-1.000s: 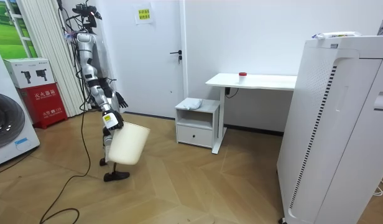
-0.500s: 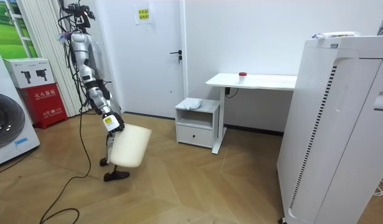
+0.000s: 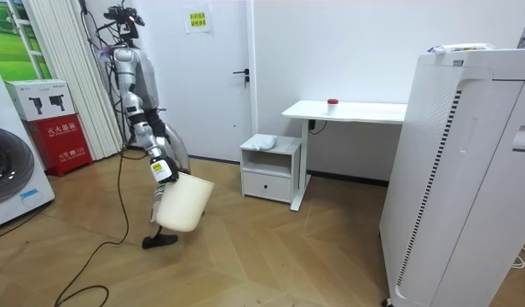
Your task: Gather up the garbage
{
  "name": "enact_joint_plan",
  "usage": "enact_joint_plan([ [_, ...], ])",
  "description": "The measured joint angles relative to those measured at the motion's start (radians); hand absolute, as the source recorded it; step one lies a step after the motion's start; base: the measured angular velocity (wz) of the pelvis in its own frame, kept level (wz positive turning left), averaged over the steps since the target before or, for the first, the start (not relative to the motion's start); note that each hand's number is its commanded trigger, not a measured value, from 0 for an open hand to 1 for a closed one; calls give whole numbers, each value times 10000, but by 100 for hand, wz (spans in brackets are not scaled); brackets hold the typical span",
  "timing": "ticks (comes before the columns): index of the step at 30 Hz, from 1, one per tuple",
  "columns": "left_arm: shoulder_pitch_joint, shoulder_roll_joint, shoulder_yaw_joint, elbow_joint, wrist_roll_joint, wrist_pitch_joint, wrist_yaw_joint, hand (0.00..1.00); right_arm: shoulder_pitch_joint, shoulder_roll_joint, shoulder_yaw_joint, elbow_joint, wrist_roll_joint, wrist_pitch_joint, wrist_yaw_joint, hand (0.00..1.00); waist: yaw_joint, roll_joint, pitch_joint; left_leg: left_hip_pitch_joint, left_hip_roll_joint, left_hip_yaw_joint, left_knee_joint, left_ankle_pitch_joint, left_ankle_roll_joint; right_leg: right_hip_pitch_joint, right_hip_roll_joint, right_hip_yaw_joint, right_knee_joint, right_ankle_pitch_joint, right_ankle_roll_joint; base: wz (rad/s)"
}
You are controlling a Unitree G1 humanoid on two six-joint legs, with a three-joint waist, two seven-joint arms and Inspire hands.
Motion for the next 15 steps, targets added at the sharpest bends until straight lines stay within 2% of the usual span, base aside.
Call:
enact_joint_plan([
  [2, -354, 42, -72, 12, -319, 8, 13, 0, -27, -4, 193, -226, -8, 77, -2, 100, 18, -100, 18, -58, -145, 143, 216, -428, 60, -94, -207, 82, 238, -279, 127, -13],
  [3, -450, 49, -76, 14, -331, 8, 16, 0, -81, -15, 236, -217, -36, 97, -7, 100, -2, -180, -7, -52, -222, 171, 230, -495, 90, -109, -299, 74, 320, -362, 181, -5],
  [4, -712, 48, -79, 10, -376, -3, 40, 0, -192, -20, 276, -200, -152, 130, -25, 100, 15, -200, 8, -33, -369, 210, 251, -641, 157, -257, -467, -26, 769, -509, 302, 0],
  [5, -862, 39, -81, 7, -398, -26, 47, 0, -269, -21, 271, -204, -231, 130, -43, 100, 26, -161, 36, -32, -394, 233, 301, -702, 186, -425, -548, -130, 1144, -532, 341, 0],
  [6, -1064, 46, -81, -4, -401, -168, 74, 0, -441, -1, 265, -211, -356, 128, -89, 100, 8, -102, 82, -20, -422, 263, 403, -815, 249, -809, -661, -248, 2110, -499, 381, 8],
  [7, -1236, 82, -163, -74, -410, -296, 133, 0, -562, 13, 294, -212, -369, 128, -118, 100, -37, -128, 100, 55, -520, 288, 437, -903, 326, -1210, -803, -278, 3031, -386, 549, 17],
  [9, -1426, 103, -431, -105, -627, -481, 300, 0, -697, 13, 350, -242, -357, 119, -164, 100, -84, -87, 102, 225, -590, 269, 374, -1032, 413, -1689, -943, -385, 4179, 104, 646, 10],
  [10, -1506, 99, -599, -119, -815, -604, 330, 0, -864, 21, 374, -272, -362, 105, -167, 100, -98, -29, 116, 360, -556, 217, 261, -1101, 417, -1937, -995, -549, 4700, 611, 643, -4],
  [11, -1574, 103, -804, -129, -847, -645, 383, 0, -1011, 46, 410, -297, -354, 95, -139, 100, -130, 137, 110, 564, -524, 115, 65, -1127, 426, -2136, -960, -719, 5118, 1141, 669, 0],
  [12, -1582, 85, -849, -131, -836, -649, 390, 0, -1040, 51, 406, -331, -355, 95, -89, 100, -138, 210, 131, 671, -513, 62, -47, -1130, 432, -2220, -951, -783, 5285, 1266, 658, 0],
  [13, -1621, 55, -860, -190, -835, -672, 397, 0, -1038, 55, 412, -479, -294, 95, 19, 100, -135, 237, 122, 846, -478, 41, -263, -1129, 434, -2458, -1019, -897, 5351, 1127, 663, 0],
  [14, -1630, 58, -914, -209, -843, -689, 419, 0, -1039, 53, 410, -591, -284, 87, 126, 100, -140, 256, 127, 988, -427, 23, -434, -1131, 432, -2812, -1006, -1037, 5218, 779, 565, 0],
  [15, -1619, 61, -957, -198, -844, -689, 429, 0, -1033, 50, 401, -621, -274, 60, 167, 100, -165, 349, 164, 1034, -396, -31, -499, -1132, 428, -2964, -961, -1070, 4998, 655, 530, 16],
])
